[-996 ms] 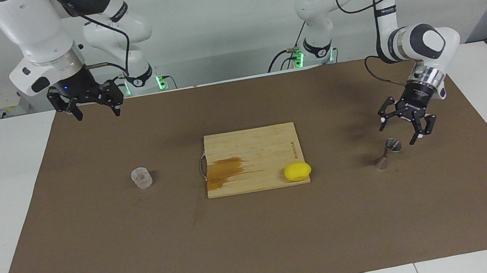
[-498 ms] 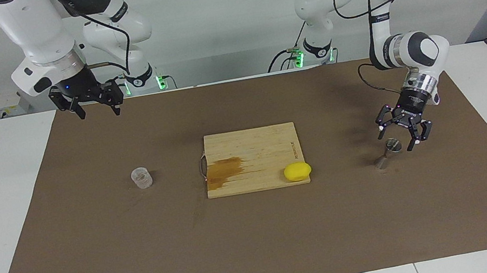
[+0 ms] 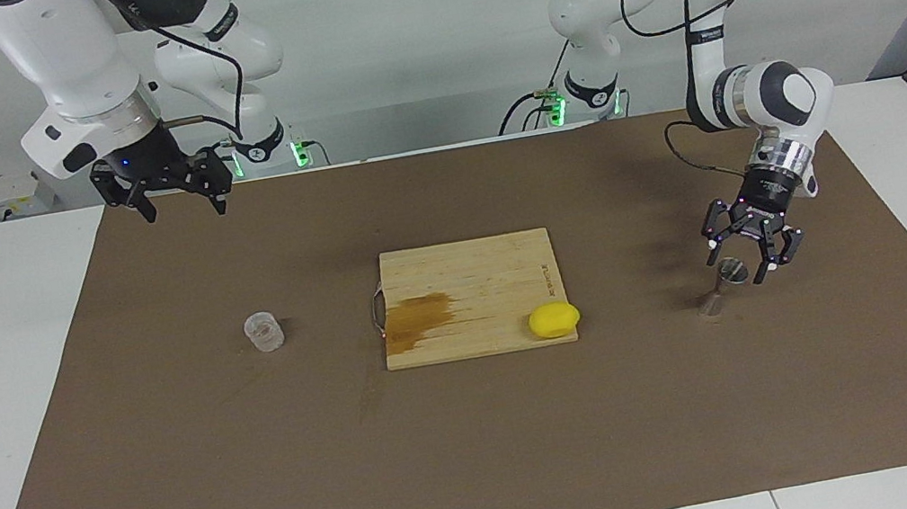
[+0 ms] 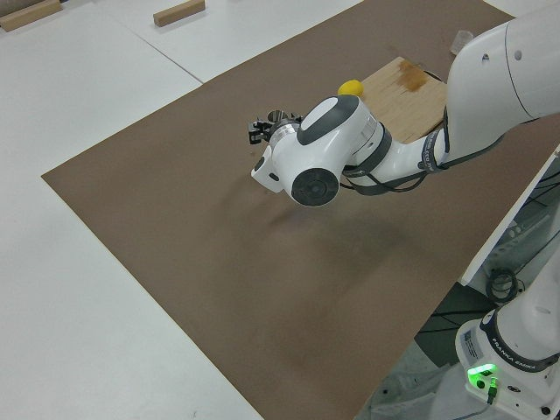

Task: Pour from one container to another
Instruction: 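Reach the left gripper to the small dark cup and grasp it, then carry the dark cup onto the board while the right gripper opens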

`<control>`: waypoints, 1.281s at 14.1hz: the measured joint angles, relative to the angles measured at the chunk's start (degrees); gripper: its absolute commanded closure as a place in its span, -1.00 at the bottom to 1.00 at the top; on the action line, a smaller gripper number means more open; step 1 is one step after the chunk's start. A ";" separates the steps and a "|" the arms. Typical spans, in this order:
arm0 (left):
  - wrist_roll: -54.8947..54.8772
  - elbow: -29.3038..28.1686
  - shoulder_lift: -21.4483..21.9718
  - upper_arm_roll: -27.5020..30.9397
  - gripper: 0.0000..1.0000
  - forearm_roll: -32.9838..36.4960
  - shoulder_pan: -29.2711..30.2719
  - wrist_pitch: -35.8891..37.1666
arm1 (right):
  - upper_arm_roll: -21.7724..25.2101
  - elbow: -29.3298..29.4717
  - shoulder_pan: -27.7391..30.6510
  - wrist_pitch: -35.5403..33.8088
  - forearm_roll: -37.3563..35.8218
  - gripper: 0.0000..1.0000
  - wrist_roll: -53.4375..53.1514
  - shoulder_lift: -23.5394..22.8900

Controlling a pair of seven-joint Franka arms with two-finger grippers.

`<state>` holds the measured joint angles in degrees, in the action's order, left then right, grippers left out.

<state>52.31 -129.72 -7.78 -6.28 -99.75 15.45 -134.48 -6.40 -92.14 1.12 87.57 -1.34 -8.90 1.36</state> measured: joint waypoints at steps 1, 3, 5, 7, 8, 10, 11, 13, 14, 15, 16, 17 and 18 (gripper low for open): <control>-0.32 0.00 0.00 -0.01 -0.45 -0.05 -0.02 0.00 | 0.00 0.00 0.00 0.00 0.00 -1.00 0.00 0.01; -0.78 0.00 -0.10 -0.07 -0.38 -0.29 -0.12 0.00 | 0.00 0.00 0.00 0.00 0.00 -1.00 0.00 0.03; -1.18 0.00 -0.23 -0.13 0.06 -0.38 -0.15 0.00 | 0.00 0.03 0.00 0.21 0.00 -1.00 -0.55 0.07; -1.47 0.00 -0.31 -0.15 1.00 -0.41 -0.16 0.00 | 0.00 0.04 0.00 1.02 0.00 -1.00 -1.37 0.08; -1.84 0.00 -0.31 -0.19 1.00 -0.43 -0.17 0.01 | 0.00 0.04 0.00 1.33 0.00 -1.00 -1.61 0.08; -2.69 0.00 -0.31 -0.30 1.00 -0.47 -0.18 0.02 | 0.00 0.06 0.00 1.43 -0.14 -1.00 -1.77 0.09; -2.93 0.01 -0.31 -0.32 1.00 -0.47 -0.19 0.05 | 0.00 0.07 0.00 1.43 -0.19 -1.00 -1.77 0.10; -3.40 0.07 -0.32 -0.45 1.00 -0.48 -0.20 0.33 | 0.00 0.07 0.00 1.43 -0.22 -1.00 -1.77 0.10; -3.42 0.27 -0.32 -0.70 1.00 -0.48 -0.21 1.33 | 0.00 0.07 0.00 1.43 -0.22 -1.00 -1.77 0.10; -3.07 0.54 -0.30 -1.07 1.00 -0.55 -0.24 3.21 | 0.00 0.08 0.00 1.43 -0.22 -1.00 -1.77 0.10; -2.07 0.77 -0.24 -1.57 1.00 -0.60 -0.33 5.21 | 0.00 0.08 0.00 1.43 -0.22 -1.00 -1.77 0.10; -0.47 1.06 -0.10 -2.41 1.00 -0.63 -0.55 6.81 | 0.00 0.08 0.00 1.43 -0.22 -1.00 -1.78 0.10; 1.18 1.53 0.27 -3.51 1.00 -0.65 -0.92 7.58 | 0.00 0.08 0.00 1.49 -0.22 -1.00 -1.80 0.10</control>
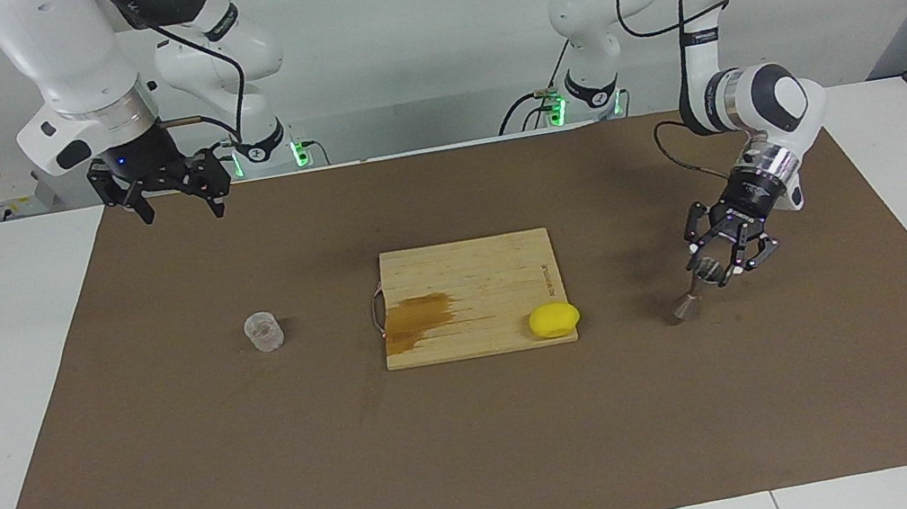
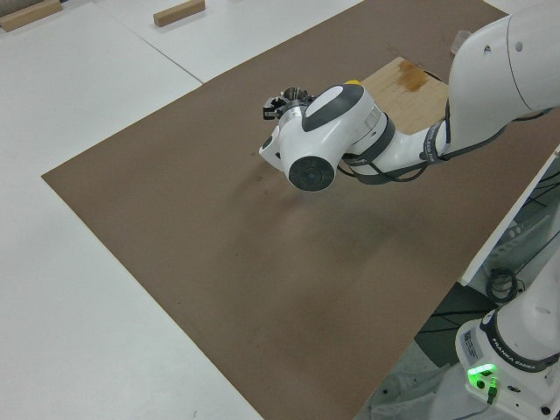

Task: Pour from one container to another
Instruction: 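Carry the dark cup onto the board while the right gripper opens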

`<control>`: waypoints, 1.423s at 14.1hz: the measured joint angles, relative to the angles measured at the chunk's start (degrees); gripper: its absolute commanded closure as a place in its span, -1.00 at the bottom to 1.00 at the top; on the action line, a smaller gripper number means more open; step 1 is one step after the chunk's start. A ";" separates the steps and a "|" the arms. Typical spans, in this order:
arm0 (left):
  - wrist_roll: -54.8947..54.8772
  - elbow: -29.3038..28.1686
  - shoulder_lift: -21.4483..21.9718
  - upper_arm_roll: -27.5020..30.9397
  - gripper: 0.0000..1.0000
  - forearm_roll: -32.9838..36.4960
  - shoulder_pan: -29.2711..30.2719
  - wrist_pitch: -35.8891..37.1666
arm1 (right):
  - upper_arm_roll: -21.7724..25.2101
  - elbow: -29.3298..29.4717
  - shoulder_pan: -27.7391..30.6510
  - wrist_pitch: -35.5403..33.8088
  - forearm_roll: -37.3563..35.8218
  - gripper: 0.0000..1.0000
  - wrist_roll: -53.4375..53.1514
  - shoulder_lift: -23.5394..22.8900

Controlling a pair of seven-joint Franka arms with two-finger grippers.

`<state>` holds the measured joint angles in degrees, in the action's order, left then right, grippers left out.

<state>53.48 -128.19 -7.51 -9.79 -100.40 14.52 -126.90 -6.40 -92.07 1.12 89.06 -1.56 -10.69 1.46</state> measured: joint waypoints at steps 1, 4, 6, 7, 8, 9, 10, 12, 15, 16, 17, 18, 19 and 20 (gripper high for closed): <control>1.42 0.57 0.69 -1.63 1.00 -0.01 -0.27 0.38 | 0.00 0.00 0.00 0.13 0.00 -1.00 -0.07 0.00; 3.69 1.32 3.86 -8.53 1.00 -0.06 -0.83 0.47 | 0.00 -0.11 0.00 0.71 0.00 -1.00 -3.74 -0.01; 4.36 1.61 5.05 -14.46 1.00 -0.10 -0.94 0.05 | 0.00 -0.59 0.02 2.00 0.00 -1.00 -9.88 -0.10; 4.65 1.89 5.18 -17.65 1.00 -0.12 -1.03 -0.99 | 0.01 -1.04 0.04 2.43 0.00 -1.00 -13.51 -0.19; 4.74 2.09 5.14 -20.73 1.00 -0.23 -1.32 -3.01 | 0.02 -1.70 0.07 2.86 0.08 -1.00 -17.47 -0.33; 4.75 2.31 5.04 -22.99 1.00 -0.83 -2.21 -5.93 | 0.04 -2.66 0.15 3.66 0.42 -1.00 -21.78 -0.47; 4.76 2.65 4.84 -24.13 1.00 -2.13 -4.03 -9.47 | 0.05 -3.83 0.46 4.48 1.34 -1.00 -26.00 -0.61; 4.76 3.94 3.86 -24.53 1.00 -5.68 -9.74 -16.20 | 0.06 -6.85 2.35 6.20 5.59 -1.00 -34.21 -0.94; 4.59 7.45 -0.15 -24.56 1.00 -8.90 -16.05 -19.21 | 0.17 -10.99 6.88 9.12 12.33 -1.00 -45.67 -1.54; 4.22 9.38 -2.45 -24.50 1.00 -8.97 -17.25 -19.37 | 0.20 -12.21 8.15 9.84 14.88 -1.00 -48.91 -1.65; 3.16 11.19 -4.99 -24.45 1.00 -9.00 -18.23 -19.49 | 0.22 -13.40 9.11 10.50 17.53 -1.00 -51.65 -1.90; 1.55 12.54 -7.40 -24.38 1.00 -9.02 -19.06 -19.62 | 0.21 -14.66 9.89 11.38 20.06 -1.00 -53.42 -2.35; -0.19 13.48 -9.44 -24.33 1.00 -9.04 -19.73 -19.73 | 0.21 -16.06 10.69 12.66 22.43 -1.00 -54.43 -3.01; -1.65 14.15 -11.01 -24.25 1.00 -9.04 -20.13 -19.81 | 0.21 -17.59 11.64 14.37 25.12 -1.00 -54.77 -3.91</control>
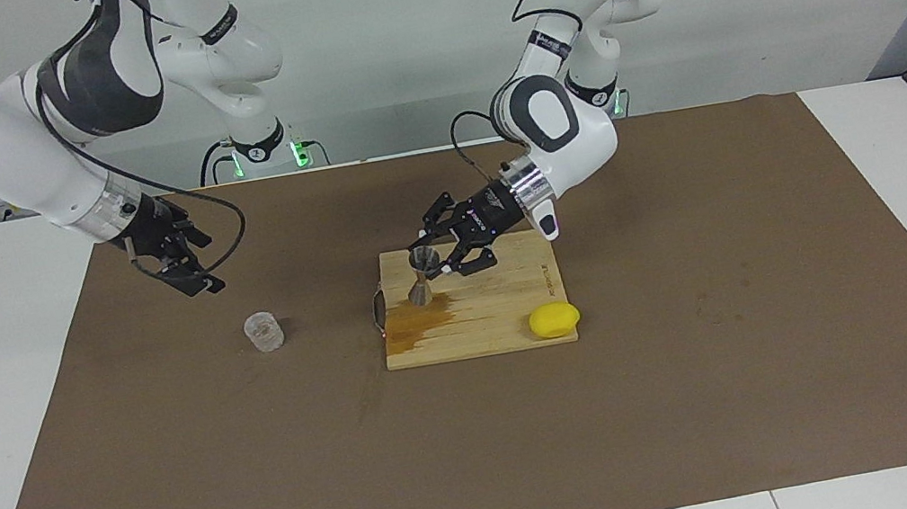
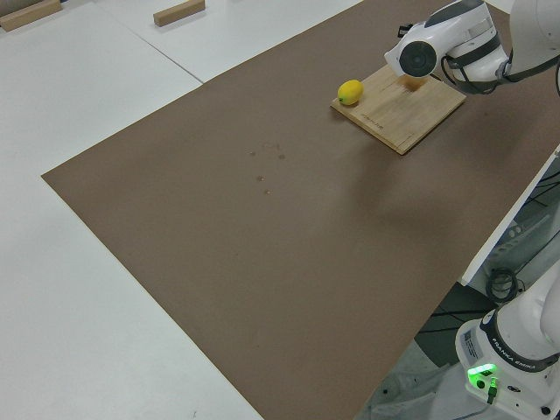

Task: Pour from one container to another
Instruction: 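Carry the dark cup onto the board while the right gripper opens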

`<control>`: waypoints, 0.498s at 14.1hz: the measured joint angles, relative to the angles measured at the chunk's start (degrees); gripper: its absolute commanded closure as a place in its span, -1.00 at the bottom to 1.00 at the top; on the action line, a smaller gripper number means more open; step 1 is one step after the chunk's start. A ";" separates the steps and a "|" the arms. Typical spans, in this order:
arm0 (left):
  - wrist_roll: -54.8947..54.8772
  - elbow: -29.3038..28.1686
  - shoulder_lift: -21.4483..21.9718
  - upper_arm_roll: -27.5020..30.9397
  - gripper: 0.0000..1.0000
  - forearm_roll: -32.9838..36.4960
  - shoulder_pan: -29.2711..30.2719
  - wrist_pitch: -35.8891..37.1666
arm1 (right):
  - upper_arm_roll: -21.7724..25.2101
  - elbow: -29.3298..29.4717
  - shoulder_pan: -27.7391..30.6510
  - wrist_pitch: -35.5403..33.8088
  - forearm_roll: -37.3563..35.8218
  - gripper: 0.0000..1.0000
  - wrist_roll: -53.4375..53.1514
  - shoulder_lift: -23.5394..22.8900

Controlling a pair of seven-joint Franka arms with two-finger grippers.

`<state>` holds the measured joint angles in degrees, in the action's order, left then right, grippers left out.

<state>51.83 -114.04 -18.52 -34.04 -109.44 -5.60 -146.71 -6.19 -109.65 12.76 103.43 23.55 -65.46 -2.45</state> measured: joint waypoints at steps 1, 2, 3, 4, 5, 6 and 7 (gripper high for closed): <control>-0.75 0.41 -0.97 0.02 1.00 0.00 -0.10 -0.05 | 0.02 -1.46 1.08 1.66 2.75 -1.00 0.00 -1.05; -1.01 0.62 -1.42 0.04 1.00 -0.09 -0.11 -0.32 | 0.04 -2.65 2.08 2.80 4.74 -1.00 0.00 -2.21; -1.08 0.67 -1.62 0.03 1.00 -0.47 -0.15 -1.24 | 0.05 -3.74 2.81 3.85 5.69 -1.00 0.00 -3.32; -1.41 0.67 -1.74 0.02 1.00 -0.97 -0.27 -2.21 | 0.04 -4.93 3.30 5.29 6.33 -1.00 0.06 -4.02; -1.90 0.67 -1.84 0.01 1.00 -1.24 -0.45 -2.78 | 0.06 -6.41 3.65 7.07 7.26 -1.00 0.63 -4.52; -2.33 0.67 -1.92 0.02 1.00 -1.33 -0.64 -3.37 | 0.04 -7.82 3.89 8.52 8.59 -1.00 1.48 -4.81; -2.68 0.67 -1.99 0.03 1.00 -1.45 -0.85 -4.36 | 0.04 -9.23 4.18 10.09 9.98 -1.00 2.70 -5.11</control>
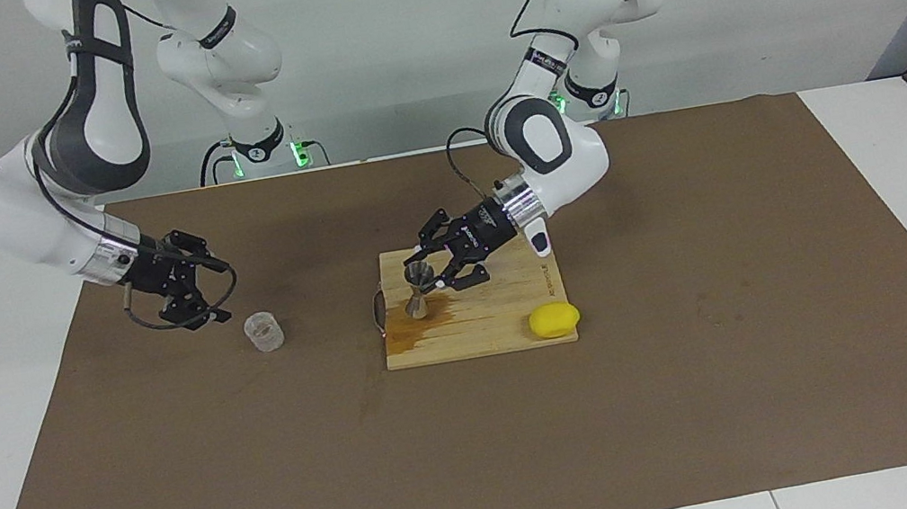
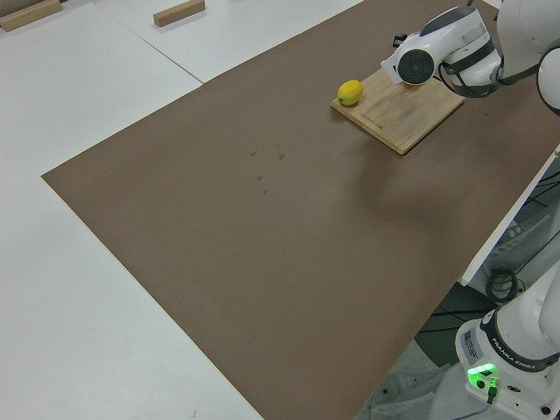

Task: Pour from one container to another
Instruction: 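Carry the dark cup onto the board while the right gripper opens, then release the dark cup while the right gripper grasps the clear cup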

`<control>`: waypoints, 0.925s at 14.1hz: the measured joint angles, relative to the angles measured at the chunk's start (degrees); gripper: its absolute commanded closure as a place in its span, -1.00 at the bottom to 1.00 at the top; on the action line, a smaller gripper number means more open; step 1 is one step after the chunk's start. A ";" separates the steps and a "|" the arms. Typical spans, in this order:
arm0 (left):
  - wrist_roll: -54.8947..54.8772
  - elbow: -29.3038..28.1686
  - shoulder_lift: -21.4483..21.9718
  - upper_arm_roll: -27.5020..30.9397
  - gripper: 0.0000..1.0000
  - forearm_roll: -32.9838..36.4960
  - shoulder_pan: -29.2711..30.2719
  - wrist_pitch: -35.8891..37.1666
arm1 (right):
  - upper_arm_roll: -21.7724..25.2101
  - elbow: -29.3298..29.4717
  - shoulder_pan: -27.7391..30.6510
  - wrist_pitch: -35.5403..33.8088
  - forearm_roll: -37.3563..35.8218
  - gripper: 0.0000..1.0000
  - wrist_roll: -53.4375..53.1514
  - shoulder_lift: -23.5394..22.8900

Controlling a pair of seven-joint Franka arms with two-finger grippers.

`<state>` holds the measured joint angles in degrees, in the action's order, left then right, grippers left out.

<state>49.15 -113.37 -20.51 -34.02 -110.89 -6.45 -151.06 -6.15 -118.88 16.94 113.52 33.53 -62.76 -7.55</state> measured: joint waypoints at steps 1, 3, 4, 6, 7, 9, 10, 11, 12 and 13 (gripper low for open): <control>-0.18 0.00 -0.07 0.00 1.00 -0.10 -0.20 -1.04 | 0.01 -1.07 0.29 1.32 0.84 -1.00 1.27 -0.36; -0.29 0.00 -0.47 0.01 1.00 -0.19 -0.70 -3.26 | 0.01 -3.01 0.70 4.50 3.09 -1.00 3.75 -1.41; -0.47 0.11 -0.62 0.00 1.00 -0.29 -0.84 -3.53 | 0.01 -3.90 0.73 6.10 4.90 -1.00 5.13 -1.95; -0.51 0.15 -0.64 -0.02 -0.98 -0.40 -0.86 -3.64 | 0.01 -5.24 0.83 7.42 7.56 -1.00 7.61 -3.22; -0.50 0.15 -0.64 -0.02 -1.00 -0.64 -0.86 -3.70 | 0.01 -5.67 1.15 7.92 8.68 -1.00 9.21 -4.15; -0.50 0.16 -0.69 -0.03 -1.00 -1.50 -0.88 -4.09 | 0.03 -6.01 2.67 8.21 11.79 -1.00 13.09 -6.69; -0.50 0.16 -0.73 -0.06 -1.00 -1.61 -1.04 -4.17 | 0.04 -6.02 3.43 8.21 13.25 -1.00 14.92 -7.93; -0.50 0.16 -0.76 -0.05 -1.00 -1.64 -1.48 -4.23 | 0.05 -6.00 3.84 8.21 14.17 -0.99 15.91 -8.73; -0.50 0.16 -0.77 -0.06 -1.00 -1.70 -2.00 -4.35 | 0.03 -5.99 3.89 8.21 14.83 -0.98 16.19 -9.12; -0.50 0.18 -0.77 -0.08 -1.00 -1.72 -2.45 -4.46 | -0.08 -5.97 3.78 8.21 15.19 -0.91 16.19 -9.15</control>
<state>48.65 -113.19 -21.28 -34.10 -112.61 -8.90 -155.52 -6.22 -124.85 20.72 121.73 48.72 -46.57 -16.71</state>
